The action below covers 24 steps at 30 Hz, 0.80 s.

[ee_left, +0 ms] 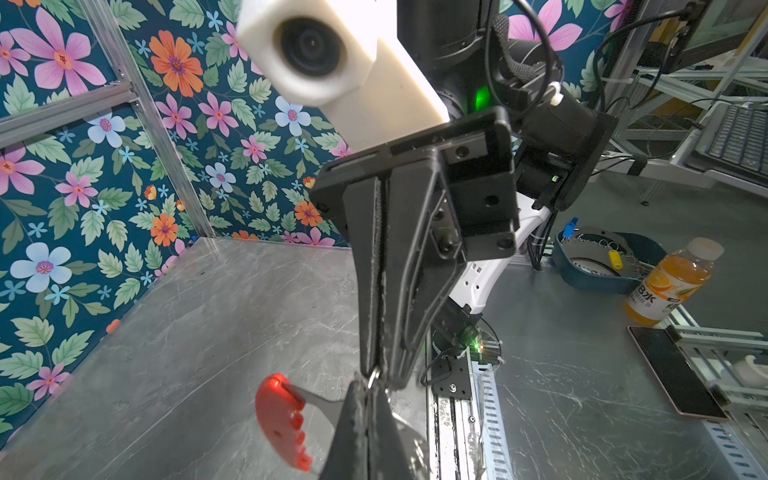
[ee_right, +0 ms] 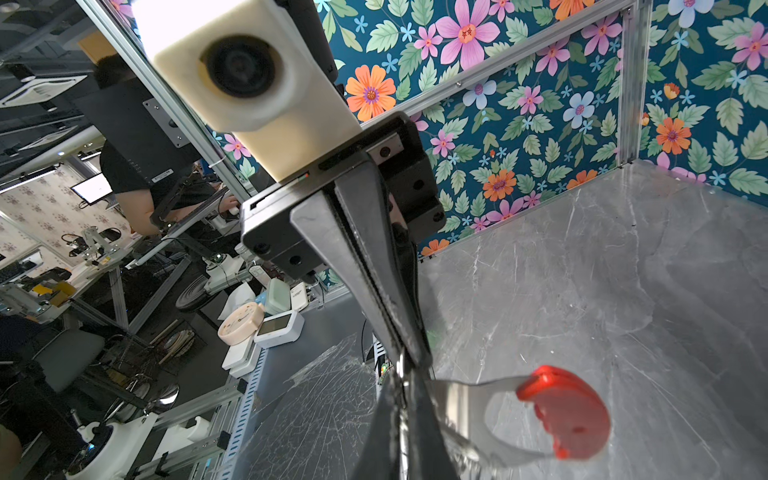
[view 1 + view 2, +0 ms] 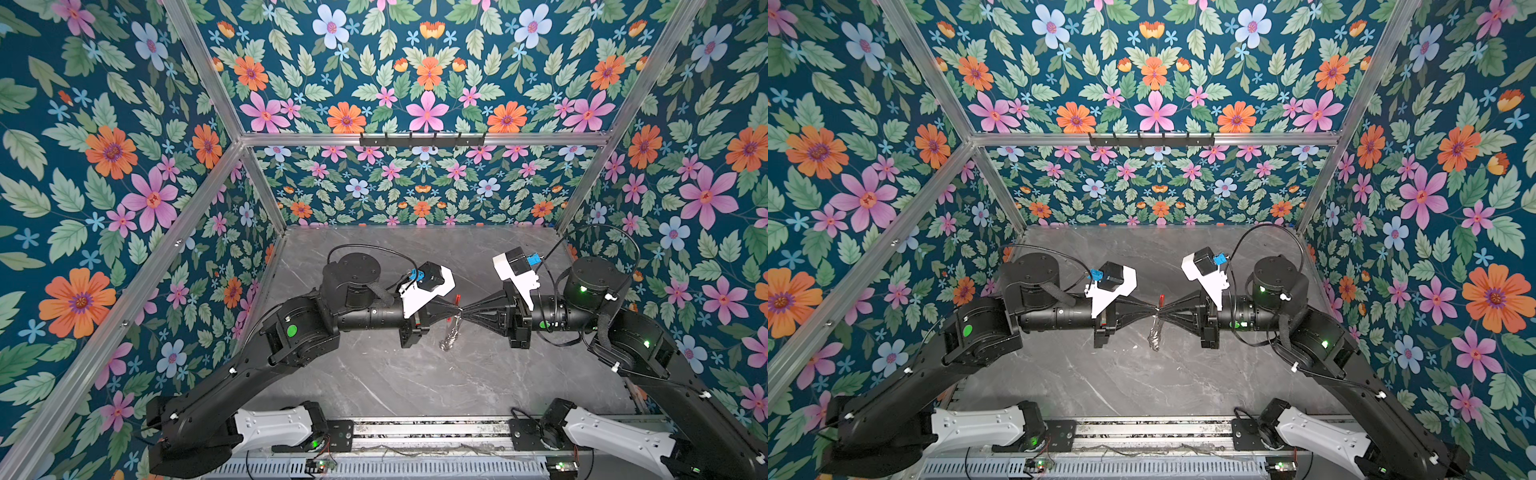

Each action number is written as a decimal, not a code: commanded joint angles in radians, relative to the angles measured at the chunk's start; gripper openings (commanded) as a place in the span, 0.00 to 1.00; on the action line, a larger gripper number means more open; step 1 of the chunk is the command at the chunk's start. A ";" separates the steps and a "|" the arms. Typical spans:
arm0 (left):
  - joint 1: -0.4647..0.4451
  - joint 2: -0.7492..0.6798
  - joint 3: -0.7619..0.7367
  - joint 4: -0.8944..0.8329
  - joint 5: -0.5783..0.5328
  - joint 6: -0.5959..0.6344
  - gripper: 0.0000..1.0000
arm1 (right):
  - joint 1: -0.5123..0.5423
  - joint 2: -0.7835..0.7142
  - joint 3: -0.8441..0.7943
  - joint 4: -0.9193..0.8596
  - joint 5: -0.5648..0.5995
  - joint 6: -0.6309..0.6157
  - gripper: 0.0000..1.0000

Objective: Remove the keys from the keyring

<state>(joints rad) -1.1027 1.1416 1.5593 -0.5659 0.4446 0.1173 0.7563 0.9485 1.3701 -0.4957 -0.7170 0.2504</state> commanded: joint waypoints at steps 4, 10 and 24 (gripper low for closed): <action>-0.002 0.023 0.062 -0.062 -0.017 0.006 0.21 | 0.001 0.035 0.063 -0.114 0.005 -0.012 0.00; -0.002 0.045 0.137 -0.180 -0.026 0.021 0.26 | 0.001 0.086 0.163 -0.282 0.008 -0.076 0.00; -0.002 0.104 0.208 -0.314 0.077 0.047 0.29 | -0.009 0.143 0.257 -0.405 -0.045 -0.140 0.00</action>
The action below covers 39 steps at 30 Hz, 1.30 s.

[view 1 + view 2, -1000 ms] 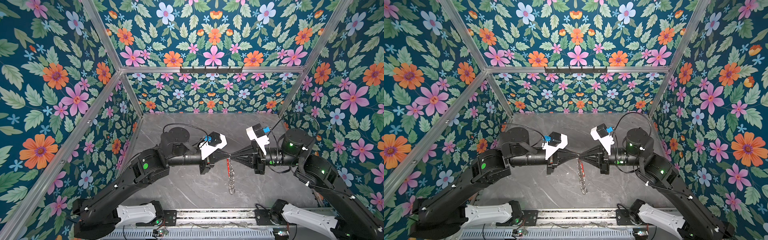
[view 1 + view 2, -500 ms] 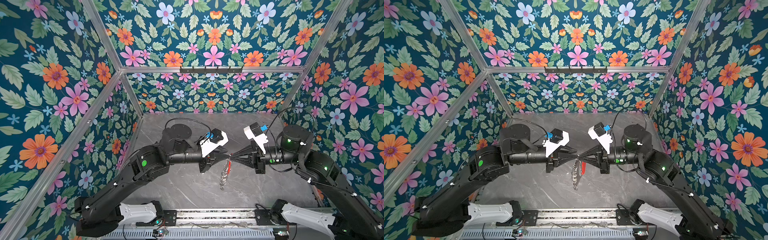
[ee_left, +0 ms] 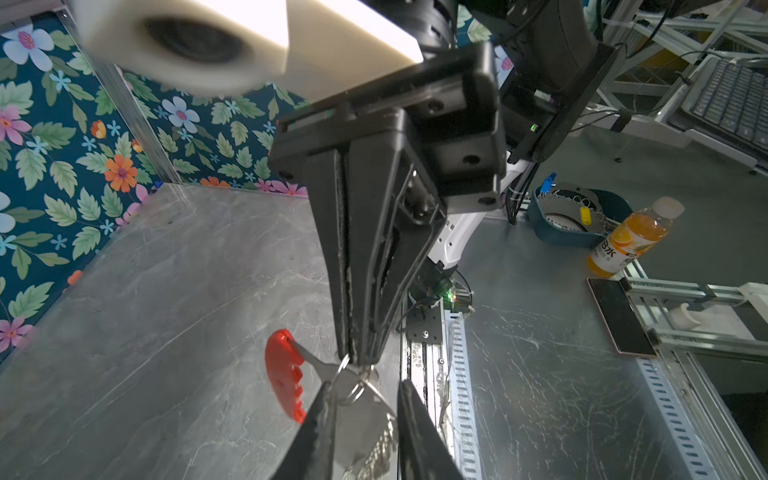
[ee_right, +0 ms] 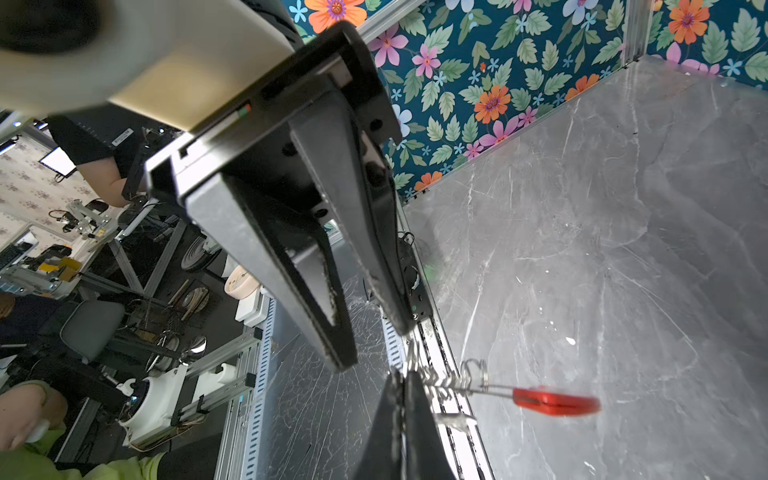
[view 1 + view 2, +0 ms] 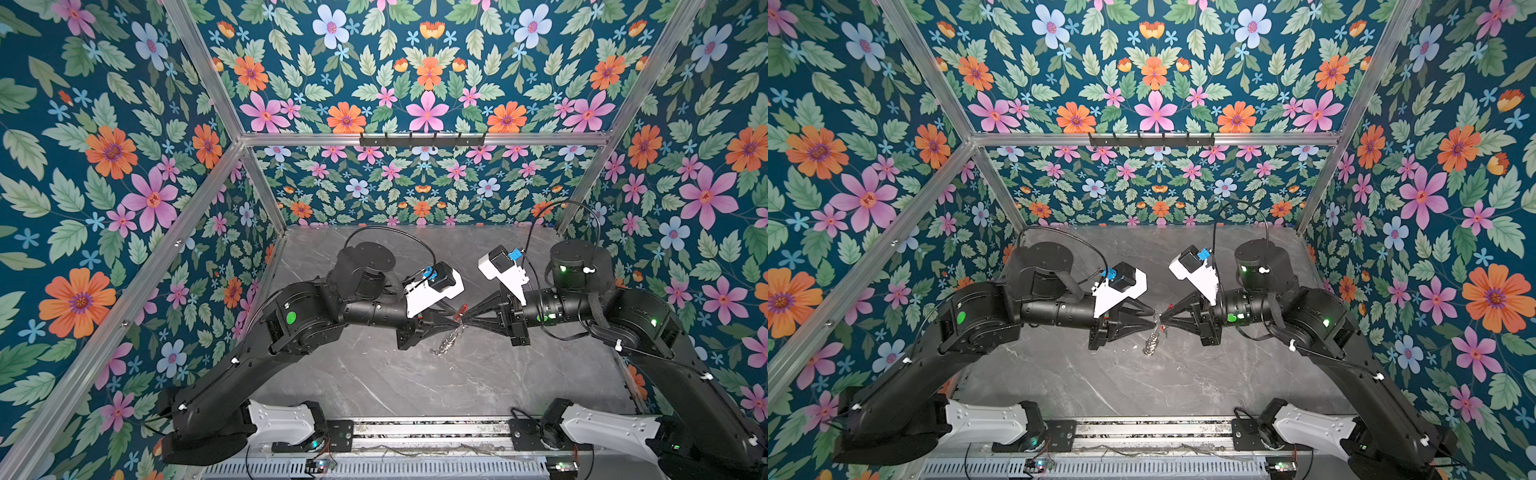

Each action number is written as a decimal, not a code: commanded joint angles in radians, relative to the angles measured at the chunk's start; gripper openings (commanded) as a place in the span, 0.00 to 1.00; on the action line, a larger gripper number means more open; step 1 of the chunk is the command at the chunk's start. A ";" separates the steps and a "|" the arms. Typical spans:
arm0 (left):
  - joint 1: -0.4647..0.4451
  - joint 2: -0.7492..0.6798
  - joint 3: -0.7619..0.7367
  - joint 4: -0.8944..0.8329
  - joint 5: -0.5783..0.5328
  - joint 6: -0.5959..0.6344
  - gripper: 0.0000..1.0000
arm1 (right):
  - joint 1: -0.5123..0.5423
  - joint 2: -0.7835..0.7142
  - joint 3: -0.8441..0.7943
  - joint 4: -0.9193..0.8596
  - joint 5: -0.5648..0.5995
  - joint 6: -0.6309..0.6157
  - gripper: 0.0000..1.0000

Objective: Remove the keys from the keyring

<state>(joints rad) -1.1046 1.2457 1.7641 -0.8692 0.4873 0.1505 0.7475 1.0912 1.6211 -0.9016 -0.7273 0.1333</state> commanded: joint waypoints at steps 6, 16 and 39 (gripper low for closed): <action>0.001 0.011 0.001 -0.009 0.045 0.017 0.31 | 0.001 0.005 0.008 0.013 -0.060 -0.021 0.00; 0.008 0.034 0.006 0.000 0.090 0.033 0.17 | 0.000 0.006 -0.004 0.027 -0.066 -0.020 0.00; 0.009 -0.100 -0.179 0.291 -0.009 -0.003 0.00 | 0.000 -0.062 -0.109 0.208 0.018 0.035 0.31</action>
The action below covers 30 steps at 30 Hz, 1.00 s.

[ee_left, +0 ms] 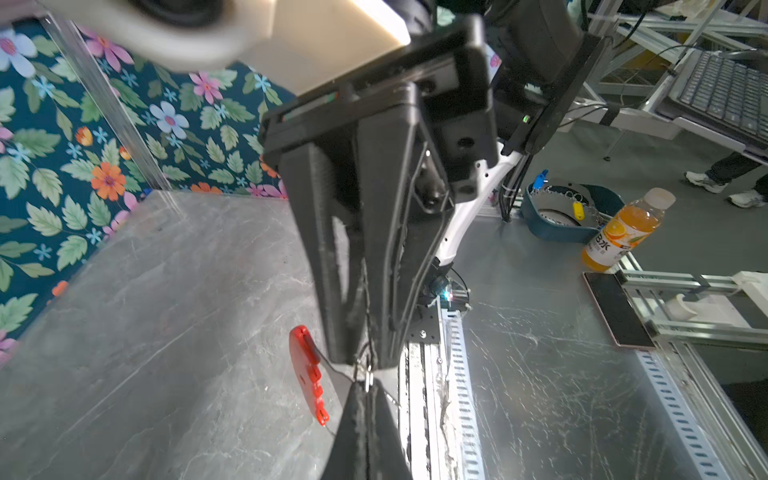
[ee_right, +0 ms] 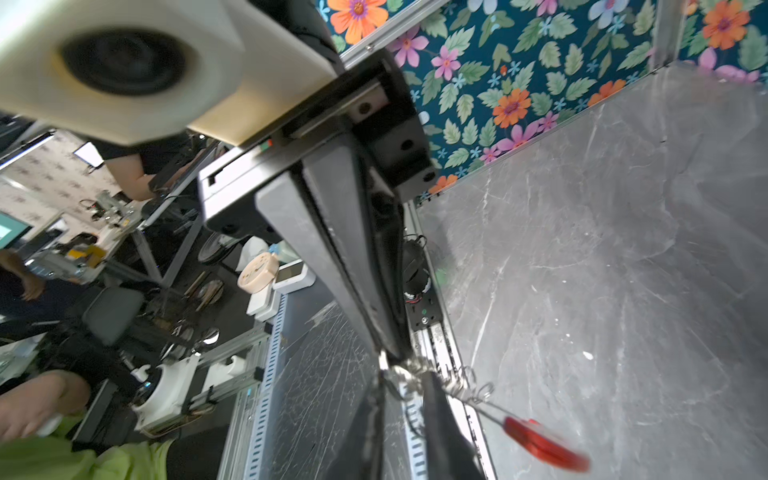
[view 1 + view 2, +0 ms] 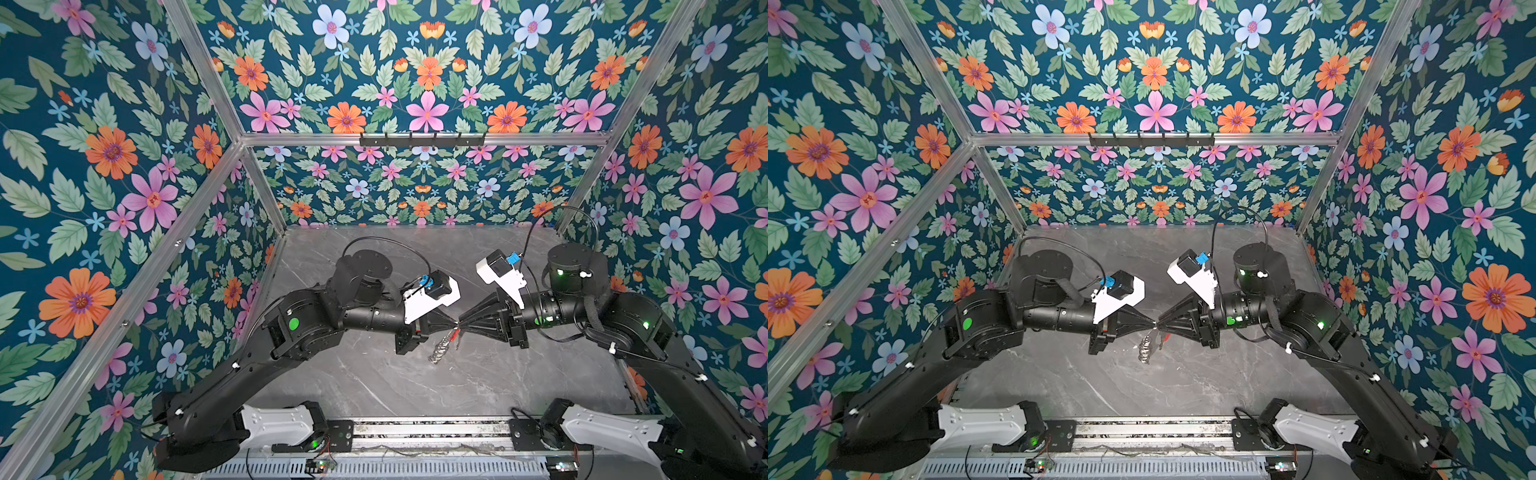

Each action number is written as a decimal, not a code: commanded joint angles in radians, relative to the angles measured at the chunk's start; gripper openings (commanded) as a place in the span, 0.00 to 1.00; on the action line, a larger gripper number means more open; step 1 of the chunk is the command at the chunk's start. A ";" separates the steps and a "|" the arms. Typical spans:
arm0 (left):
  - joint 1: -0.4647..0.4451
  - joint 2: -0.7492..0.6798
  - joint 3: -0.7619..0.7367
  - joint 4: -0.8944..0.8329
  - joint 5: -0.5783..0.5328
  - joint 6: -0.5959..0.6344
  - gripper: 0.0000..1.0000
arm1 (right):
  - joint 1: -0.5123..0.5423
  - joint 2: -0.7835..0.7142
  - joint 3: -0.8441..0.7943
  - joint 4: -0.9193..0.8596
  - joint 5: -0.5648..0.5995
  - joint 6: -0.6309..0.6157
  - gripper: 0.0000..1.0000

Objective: Remove the keys from the keyring

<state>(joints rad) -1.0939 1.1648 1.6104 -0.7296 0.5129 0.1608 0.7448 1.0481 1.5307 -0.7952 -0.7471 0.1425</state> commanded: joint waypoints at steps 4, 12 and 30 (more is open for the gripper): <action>-0.001 -0.050 -0.082 0.228 -0.056 -0.022 0.00 | 0.002 -0.068 -0.082 0.201 0.081 0.045 0.35; -0.001 -0.100 -0.145 0.324 -0.090 -0.040 0.00 | 0.003 -0.106 -0.143 0.272 0.049 0.052 0.31; -0.001 -0.085 -0.144 0.335 -0.064 -0.048 0.00 | 0.002 -0.106 -0.157 0.286 0.052 0.055 0.12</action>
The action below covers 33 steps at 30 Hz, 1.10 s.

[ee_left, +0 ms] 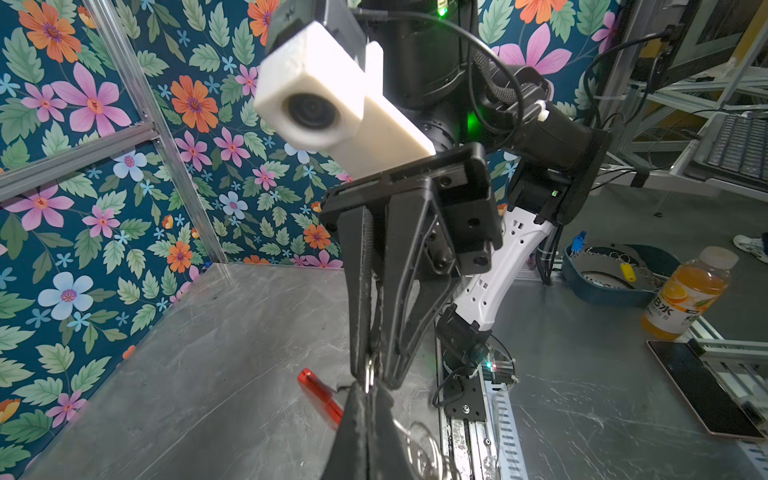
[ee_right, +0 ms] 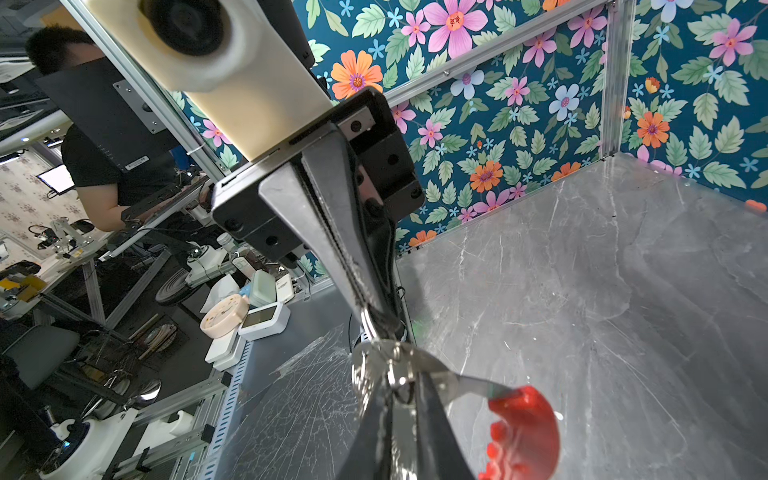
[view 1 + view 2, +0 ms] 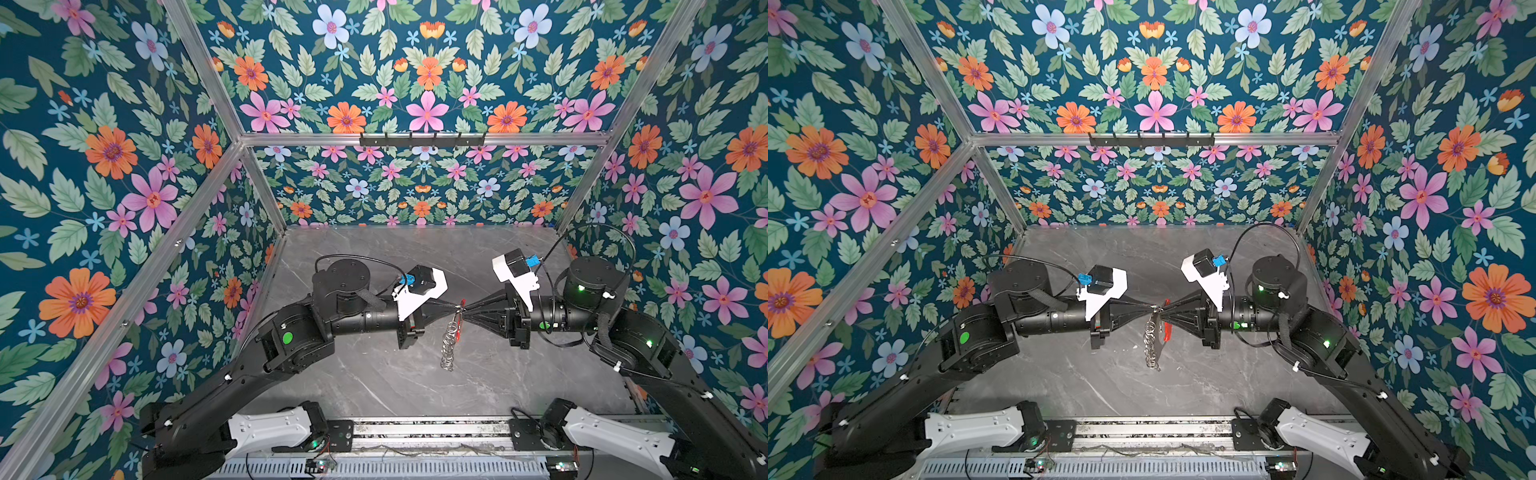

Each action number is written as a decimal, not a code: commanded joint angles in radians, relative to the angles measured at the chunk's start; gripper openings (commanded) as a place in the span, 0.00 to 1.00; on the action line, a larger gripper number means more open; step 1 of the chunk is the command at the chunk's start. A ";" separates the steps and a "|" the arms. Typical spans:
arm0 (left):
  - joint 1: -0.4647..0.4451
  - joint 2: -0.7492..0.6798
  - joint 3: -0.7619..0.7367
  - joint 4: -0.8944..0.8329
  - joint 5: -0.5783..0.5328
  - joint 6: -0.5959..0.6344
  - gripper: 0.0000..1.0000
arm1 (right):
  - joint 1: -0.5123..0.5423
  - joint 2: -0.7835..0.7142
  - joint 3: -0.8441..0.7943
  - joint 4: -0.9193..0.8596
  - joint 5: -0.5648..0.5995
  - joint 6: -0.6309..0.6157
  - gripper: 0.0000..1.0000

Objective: Remove the keys from the keyring

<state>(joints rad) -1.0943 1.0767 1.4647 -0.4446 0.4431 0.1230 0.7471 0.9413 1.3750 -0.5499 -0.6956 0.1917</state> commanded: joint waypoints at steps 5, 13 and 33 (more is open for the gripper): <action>-0.001 0.011 0.002 0.052 0.007 -0.011 0.00 | 0.000 0.002 0.003 0.035 0.004 0.005 0.03; -0.001 -0.003 -0.017 0.083 -0.009 -0.023 0.00 | 0.001 0.005 0.005 0.009 0.002 -0.003 0.00; 0.000 -0.014 -0.030 0.129 0.002 -0.058 0.00 | 0.016 0.025 -0.007 -0.086 0.112 -0.126 0.00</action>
<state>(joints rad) -1.0939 1.0660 1.4239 -0.3996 0.4229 0.0788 0.7547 0.9577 1.3636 -0.5804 -0.6430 0.0990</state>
